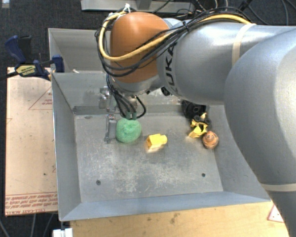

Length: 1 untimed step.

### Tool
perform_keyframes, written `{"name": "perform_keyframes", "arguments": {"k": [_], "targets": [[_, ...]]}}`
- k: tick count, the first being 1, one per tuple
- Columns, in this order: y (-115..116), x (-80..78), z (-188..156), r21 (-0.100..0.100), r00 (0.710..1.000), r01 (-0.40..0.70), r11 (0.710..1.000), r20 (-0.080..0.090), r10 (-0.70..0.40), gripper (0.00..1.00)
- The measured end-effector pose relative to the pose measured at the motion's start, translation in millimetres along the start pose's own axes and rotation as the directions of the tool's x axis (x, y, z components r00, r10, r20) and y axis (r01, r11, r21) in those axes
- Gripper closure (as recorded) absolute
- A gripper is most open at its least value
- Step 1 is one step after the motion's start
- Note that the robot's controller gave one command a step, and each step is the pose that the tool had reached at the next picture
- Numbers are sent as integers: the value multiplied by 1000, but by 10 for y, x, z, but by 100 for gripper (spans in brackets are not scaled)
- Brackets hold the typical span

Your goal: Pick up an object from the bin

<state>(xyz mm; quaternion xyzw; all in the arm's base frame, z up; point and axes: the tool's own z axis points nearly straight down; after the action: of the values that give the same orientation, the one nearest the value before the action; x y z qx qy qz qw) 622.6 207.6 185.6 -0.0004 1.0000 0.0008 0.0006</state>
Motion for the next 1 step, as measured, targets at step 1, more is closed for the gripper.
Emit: {"name": "perform_keyframes", "arguments": {"k": [1], "targets": [[-258,45,200,-3,995,100,995,6,-100,0]]}}
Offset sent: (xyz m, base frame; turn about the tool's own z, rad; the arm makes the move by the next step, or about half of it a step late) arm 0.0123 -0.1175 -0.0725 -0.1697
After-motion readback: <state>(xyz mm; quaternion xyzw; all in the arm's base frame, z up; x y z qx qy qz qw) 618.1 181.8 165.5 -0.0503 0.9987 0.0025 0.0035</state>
